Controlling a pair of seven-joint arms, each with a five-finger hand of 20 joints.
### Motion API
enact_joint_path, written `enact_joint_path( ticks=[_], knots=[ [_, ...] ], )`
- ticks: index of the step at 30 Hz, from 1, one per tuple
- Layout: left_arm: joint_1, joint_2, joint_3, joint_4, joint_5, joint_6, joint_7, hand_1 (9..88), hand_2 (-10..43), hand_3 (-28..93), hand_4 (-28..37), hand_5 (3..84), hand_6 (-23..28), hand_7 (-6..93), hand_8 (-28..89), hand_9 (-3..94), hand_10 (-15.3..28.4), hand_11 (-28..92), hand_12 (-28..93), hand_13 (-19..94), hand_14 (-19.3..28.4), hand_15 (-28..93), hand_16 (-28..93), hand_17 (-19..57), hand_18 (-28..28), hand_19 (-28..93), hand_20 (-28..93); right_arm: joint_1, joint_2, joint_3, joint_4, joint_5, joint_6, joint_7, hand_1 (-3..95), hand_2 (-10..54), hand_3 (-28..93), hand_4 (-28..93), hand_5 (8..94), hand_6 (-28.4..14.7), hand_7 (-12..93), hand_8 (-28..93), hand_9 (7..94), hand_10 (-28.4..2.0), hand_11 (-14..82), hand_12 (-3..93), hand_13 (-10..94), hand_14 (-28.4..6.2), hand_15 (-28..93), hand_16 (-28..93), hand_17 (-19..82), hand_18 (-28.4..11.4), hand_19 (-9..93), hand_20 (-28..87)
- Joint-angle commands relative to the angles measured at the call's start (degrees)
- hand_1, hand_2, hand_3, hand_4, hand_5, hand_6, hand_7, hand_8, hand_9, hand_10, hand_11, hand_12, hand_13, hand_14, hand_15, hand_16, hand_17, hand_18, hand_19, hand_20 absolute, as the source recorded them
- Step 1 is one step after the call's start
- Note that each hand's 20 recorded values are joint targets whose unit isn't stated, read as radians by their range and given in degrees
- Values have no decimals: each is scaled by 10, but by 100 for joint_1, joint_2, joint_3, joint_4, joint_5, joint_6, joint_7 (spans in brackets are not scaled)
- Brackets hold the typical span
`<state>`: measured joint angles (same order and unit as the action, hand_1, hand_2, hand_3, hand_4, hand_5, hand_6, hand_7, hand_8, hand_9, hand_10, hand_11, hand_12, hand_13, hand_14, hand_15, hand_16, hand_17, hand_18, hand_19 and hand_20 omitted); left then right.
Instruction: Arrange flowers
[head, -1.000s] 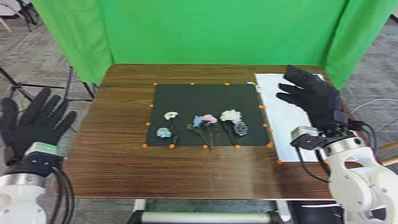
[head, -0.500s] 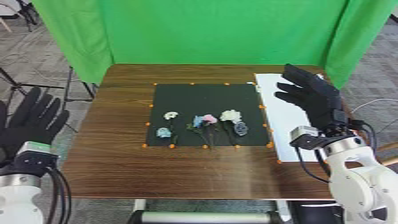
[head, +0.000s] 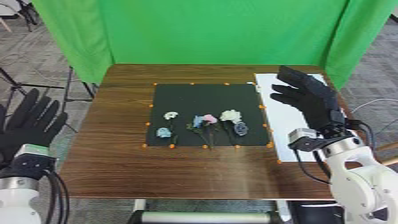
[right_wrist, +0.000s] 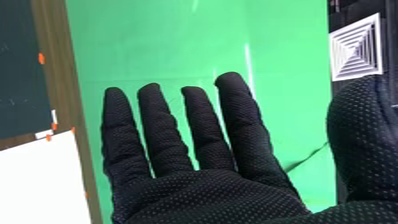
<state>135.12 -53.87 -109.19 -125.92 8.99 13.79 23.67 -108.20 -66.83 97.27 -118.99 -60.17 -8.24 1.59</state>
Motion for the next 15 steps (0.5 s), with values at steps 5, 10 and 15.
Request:
enact_joint_path(
  ticks=[5, 10, 15],
  knots=[
    [-69, -11, 92, -4, 24, -23, -4, 224, 129, 670, -283, 325, 53, 99, -95, 256, 123, 147, 79, 150, 103, 227, -73, -61, 114, 236, 86, -68, -11, 87, -65, 18, -80, -51, 105, 76, 786, -246, 423, -29, 121, -106, 372, -119, 36, 103, 291, -155, 125, 166, 128, -191, 324, 192],
    [-75, -3, 128, -12, 20, -20, 0, 224, 128, 672, -283, 325, 53, 100, -95, 256, 123, 150, 79, 150, 102, 228, -73, -62, 114, 237, 86, -63, -25, 117, -75, 18, -88, -59, 110, 74, 784, -246, 424, -30, 120, -106, 372, -119, 37, 103, 292, -155, 125, 166, 129, -191, 323, 191],
    [-48, 8, 119, -26, 13, -38, 32, 225, 128, 673, -283, 326, 53, 101, -94, 258, 124, 153, 80, 151, 103, 232, -72, -61, 114, 237, 86, -80, -13, 124, -81, 47, -103, -70, 110, 72, 786, -246, 426, -31, 122, -105, 373, -118, 39, 102, 292, -155, 125, 167, 129, -190, 323, 191]
  ],
)
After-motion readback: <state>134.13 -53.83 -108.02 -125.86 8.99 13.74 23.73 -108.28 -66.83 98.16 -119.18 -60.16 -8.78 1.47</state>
